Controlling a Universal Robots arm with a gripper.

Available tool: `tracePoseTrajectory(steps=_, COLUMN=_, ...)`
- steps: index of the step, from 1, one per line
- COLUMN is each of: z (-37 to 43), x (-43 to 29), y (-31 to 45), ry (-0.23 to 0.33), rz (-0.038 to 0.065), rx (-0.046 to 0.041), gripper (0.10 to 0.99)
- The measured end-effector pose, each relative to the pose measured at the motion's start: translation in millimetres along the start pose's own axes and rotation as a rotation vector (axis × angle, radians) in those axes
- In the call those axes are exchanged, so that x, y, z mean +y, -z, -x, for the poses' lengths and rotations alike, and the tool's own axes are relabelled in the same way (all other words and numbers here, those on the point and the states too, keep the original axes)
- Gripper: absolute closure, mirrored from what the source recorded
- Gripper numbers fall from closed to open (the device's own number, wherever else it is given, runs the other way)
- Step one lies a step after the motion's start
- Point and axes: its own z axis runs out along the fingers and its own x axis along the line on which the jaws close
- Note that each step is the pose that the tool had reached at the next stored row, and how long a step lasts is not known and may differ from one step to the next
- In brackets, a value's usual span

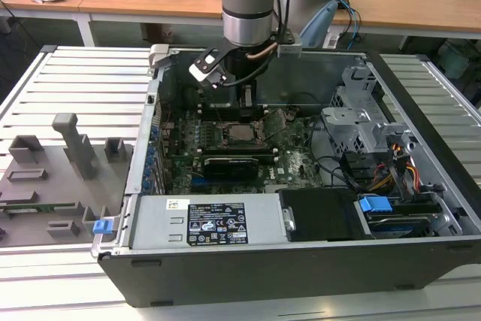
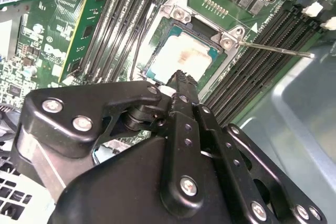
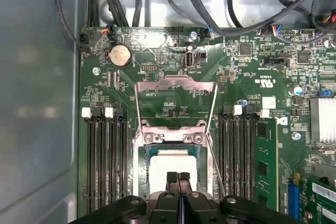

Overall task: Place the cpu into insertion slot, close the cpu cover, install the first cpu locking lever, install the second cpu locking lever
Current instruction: 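Close the cpu cover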

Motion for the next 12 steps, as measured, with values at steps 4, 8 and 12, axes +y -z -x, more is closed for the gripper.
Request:
tracePoseTrajectory(steps=4, z=0.0, x=0.4, y=3.7, ry=0.000, rz=-0.008, rx=-0.0024, gripper=0.980)
tracePoseTrajectory(steps=8, z=0.0, x=0.9, y=7.0, ry=0.000, rz=-0.008, rx=-0.0030, gripper=0.980)
tracePoseTrajectory(steps=12, z=-0.5, x=1.1, y=10.8, ry=0.000, rz=-0.008, rx=-0.0034, gripper=0.980)
